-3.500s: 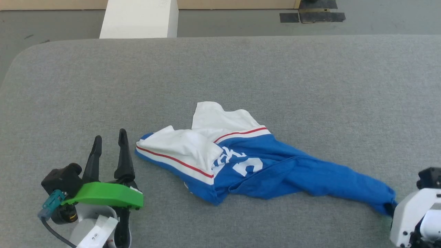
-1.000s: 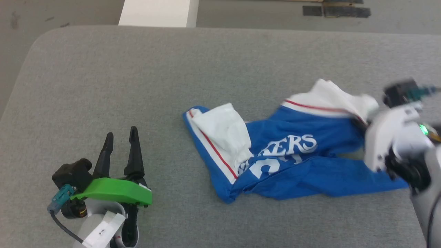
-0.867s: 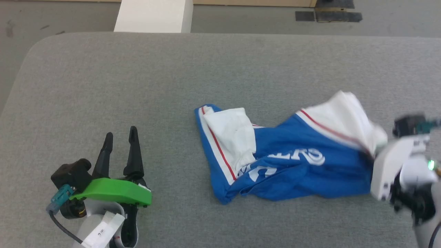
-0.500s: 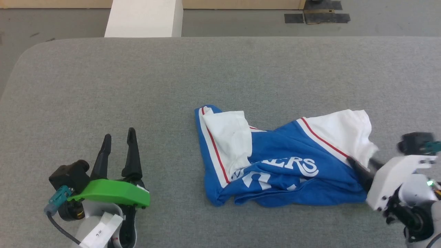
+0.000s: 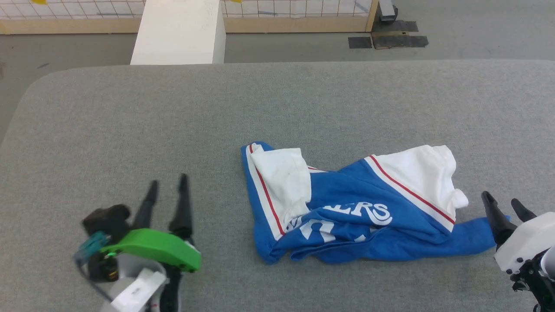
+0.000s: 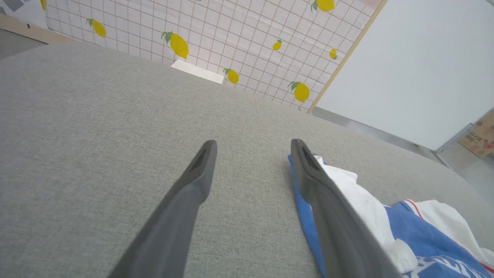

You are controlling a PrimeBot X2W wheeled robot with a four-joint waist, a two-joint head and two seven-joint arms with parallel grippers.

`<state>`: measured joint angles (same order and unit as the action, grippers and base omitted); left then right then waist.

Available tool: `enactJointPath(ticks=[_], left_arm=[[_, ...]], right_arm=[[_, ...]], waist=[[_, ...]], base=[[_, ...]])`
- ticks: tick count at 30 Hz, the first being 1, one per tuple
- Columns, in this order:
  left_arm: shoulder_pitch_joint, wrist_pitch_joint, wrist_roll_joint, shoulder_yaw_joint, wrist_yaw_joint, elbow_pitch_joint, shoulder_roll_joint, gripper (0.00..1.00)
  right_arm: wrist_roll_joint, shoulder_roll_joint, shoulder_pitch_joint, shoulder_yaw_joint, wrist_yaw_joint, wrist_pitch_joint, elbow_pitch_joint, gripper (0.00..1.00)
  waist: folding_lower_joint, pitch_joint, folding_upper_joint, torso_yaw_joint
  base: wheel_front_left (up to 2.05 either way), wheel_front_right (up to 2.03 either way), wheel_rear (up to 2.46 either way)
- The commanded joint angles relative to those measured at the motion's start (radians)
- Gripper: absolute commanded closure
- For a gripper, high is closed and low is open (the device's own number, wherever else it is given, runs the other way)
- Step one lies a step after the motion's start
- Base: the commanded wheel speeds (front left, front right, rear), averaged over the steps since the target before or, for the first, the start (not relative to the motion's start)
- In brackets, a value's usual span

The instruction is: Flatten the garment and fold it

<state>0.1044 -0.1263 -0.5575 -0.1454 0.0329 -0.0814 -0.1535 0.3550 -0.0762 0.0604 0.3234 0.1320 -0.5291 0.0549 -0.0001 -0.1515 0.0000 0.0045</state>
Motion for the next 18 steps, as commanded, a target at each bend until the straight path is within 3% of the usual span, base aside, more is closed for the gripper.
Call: enactJointPath(ticks=[1,4,18], left_arm=[[0.016,0.023,-0.011,-0.018,-0.010,-0.003,-0.003,0.00],[0.079,0.133,-0.009,-0.090,-0.031,-0.009,0.003,0.00],[0.468,0.854,0.025,-0.449,-0.087,-0.158,0.057,0.00]], right_arm=[[-0.010,0.005,-0.008,0.000,-0.001,-0.003,0.007,0.00],[-0.021,0.008,-0.009,-0.002,-0.001,-0.015,0.011,0.00],[-0.033,0.009,0.019,-0.026,-0.001,-0.042,0.018,0.00]], waist=[[0.0001,0.002,0.0000,0.000],[0.0001,0.000,0.0000,0.006],[0.0001,-0.044,0.0000,0.004]], base=[[0.00,0.00,0.00],[0.00,0.00,0.00],[0.00,0.00,0.00]])
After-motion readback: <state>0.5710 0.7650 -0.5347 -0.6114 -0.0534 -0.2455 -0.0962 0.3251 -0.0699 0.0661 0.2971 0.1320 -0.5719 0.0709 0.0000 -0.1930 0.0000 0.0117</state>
